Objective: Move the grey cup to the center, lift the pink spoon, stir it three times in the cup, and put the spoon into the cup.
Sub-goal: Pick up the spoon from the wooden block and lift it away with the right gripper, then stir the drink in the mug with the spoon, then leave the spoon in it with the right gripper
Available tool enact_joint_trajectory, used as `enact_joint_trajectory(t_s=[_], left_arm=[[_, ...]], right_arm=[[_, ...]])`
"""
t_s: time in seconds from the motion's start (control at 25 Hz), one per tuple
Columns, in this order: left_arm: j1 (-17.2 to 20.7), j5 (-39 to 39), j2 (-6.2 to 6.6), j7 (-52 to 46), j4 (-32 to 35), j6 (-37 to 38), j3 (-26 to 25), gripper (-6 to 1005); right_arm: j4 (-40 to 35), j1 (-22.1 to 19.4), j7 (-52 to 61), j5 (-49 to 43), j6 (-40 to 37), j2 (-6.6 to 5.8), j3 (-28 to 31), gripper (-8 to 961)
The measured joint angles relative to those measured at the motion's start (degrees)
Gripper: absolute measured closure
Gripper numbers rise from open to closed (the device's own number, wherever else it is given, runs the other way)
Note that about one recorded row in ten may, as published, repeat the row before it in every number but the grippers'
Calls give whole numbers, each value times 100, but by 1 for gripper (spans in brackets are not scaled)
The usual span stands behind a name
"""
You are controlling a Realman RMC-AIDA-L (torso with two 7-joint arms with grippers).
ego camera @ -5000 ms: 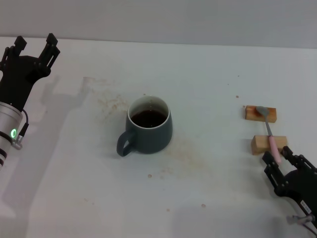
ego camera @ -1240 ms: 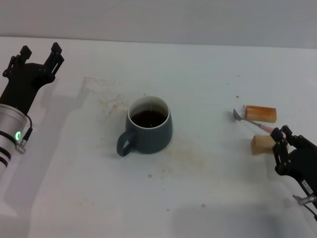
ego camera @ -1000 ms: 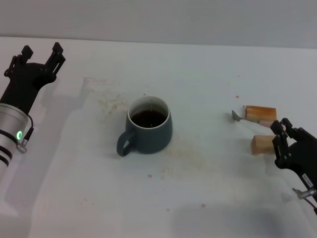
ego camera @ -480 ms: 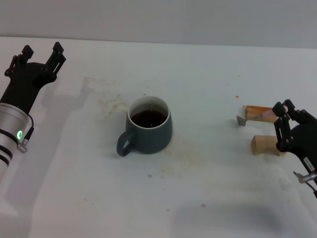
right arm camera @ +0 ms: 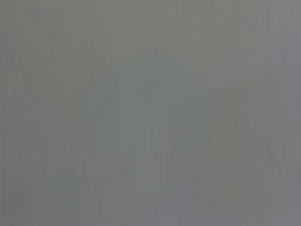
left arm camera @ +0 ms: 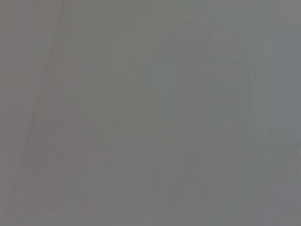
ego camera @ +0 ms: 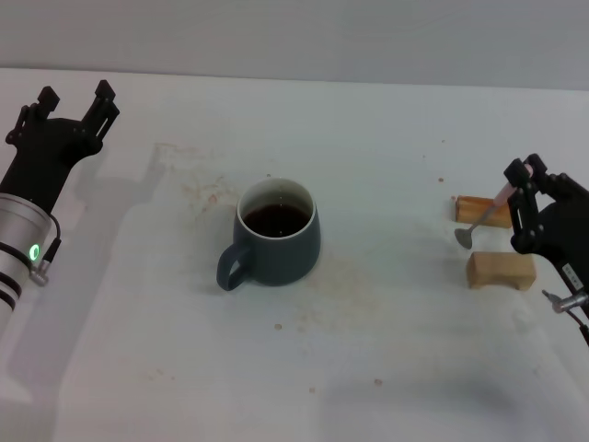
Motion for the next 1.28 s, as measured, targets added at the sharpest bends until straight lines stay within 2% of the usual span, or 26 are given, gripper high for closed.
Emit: enact_joint_trajectory(t_s=[0.48,0.72,0.88,1.04,1.2,1.28], left_arm=[[16,-2,-7,0,0,-49,-4,172],[6,-2,-9,-8,0,-75,12,172],[18,-1,-9,-55,0,-80,14,172],[29,-1,-10,-62,0,-83,21,172],[36,-1,-9,-62,0,-83,33,172],[37,-1,-9,-66,0,-83,38,172]], right_arm=[[-51,58,0,0,-124,0,194,858],[-83,212,0,0,-295,-6,195,859],[-176,395,0,-1,-627,-16,255,859],[-286,698,216,-32,-811,-79,213,858],[-987,1114,1461,-250,-931,-82,188,858],[-1126,1176,1665,-308,-978,-79,185,858]])
